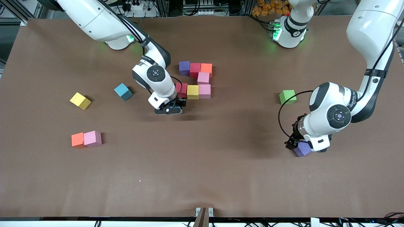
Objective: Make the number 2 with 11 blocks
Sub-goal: 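Carry the cyan cube to the group while the left gripper reaches purple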
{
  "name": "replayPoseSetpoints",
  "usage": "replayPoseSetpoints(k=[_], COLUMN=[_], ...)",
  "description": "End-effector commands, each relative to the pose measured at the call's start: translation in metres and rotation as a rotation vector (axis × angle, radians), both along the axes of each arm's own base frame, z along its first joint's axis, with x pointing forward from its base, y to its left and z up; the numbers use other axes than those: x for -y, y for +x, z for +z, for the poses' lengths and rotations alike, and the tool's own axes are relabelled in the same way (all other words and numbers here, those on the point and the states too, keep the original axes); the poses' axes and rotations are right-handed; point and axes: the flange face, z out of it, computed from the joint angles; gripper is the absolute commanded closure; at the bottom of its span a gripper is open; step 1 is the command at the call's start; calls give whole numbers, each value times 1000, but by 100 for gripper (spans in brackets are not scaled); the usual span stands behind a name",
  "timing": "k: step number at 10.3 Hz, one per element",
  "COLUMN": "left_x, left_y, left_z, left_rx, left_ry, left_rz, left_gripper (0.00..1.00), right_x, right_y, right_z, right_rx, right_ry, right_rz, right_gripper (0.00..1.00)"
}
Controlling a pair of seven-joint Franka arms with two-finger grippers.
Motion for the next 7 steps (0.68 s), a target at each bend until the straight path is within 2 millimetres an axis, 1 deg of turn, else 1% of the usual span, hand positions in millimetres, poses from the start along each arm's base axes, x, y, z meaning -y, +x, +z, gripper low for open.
replayPoseSetpoints(k=[1,3,4,5,7], left_x=[-21,-26,-28,-31,-47], left_y=[8,11,17,20,28], left_z=[-12,-26,-26,-31,-35], left_rx=[21,13,25,23,26], left_ry=[36,50,58,67,72], left_rz=[-164,-284,-312,-337,-388], left_gripper=[0,0,0,0,0], right_x=[-20,-20,-20,-19,-13], right_y=[-2,-6,-7,-8,-8], right_z=[-8,-22,-23,-22,-25], right_rx=[-2,1,-3,-3,-10], right_ry=[-2,-49,-71,-109,-161], right_rz=[-42,-31,-20,1,19], right_gripper=[78,78,78,78,78])
